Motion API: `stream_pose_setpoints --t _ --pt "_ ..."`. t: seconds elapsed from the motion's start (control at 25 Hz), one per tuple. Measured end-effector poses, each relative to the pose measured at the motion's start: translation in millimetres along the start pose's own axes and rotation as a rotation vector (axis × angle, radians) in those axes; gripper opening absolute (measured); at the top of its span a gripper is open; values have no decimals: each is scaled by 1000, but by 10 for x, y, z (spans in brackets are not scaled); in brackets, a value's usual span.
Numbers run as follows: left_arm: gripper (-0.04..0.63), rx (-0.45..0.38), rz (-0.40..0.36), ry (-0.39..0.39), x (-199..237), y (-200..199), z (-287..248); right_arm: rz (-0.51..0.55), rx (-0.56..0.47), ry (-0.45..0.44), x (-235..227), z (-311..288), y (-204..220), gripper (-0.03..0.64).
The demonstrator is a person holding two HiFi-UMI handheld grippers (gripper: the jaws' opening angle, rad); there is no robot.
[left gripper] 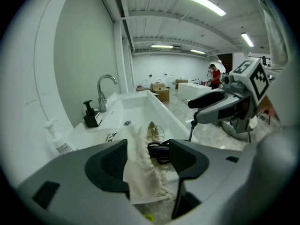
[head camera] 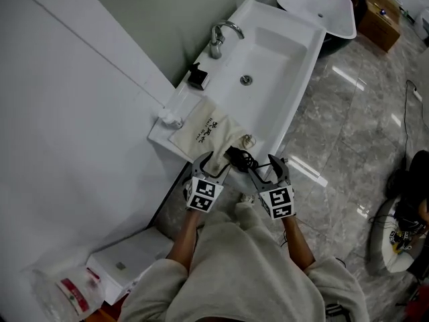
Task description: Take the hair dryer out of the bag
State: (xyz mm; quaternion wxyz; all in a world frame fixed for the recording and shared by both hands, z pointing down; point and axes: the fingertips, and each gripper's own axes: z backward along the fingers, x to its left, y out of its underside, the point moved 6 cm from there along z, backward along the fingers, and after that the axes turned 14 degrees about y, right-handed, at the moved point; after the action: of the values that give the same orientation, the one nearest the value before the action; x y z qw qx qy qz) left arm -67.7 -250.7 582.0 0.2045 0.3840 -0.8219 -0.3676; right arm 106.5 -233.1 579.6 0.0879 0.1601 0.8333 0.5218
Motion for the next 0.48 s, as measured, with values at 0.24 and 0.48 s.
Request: stream_pose_setpoints --t 0.24,0.48 --pt "255 97 -73 -14 77 71 -159 -12 30 -21 55 -82 97 295" --pt "253 142 -114 -15 173 118 -296 -23 57 -10 109 -82 222 293"
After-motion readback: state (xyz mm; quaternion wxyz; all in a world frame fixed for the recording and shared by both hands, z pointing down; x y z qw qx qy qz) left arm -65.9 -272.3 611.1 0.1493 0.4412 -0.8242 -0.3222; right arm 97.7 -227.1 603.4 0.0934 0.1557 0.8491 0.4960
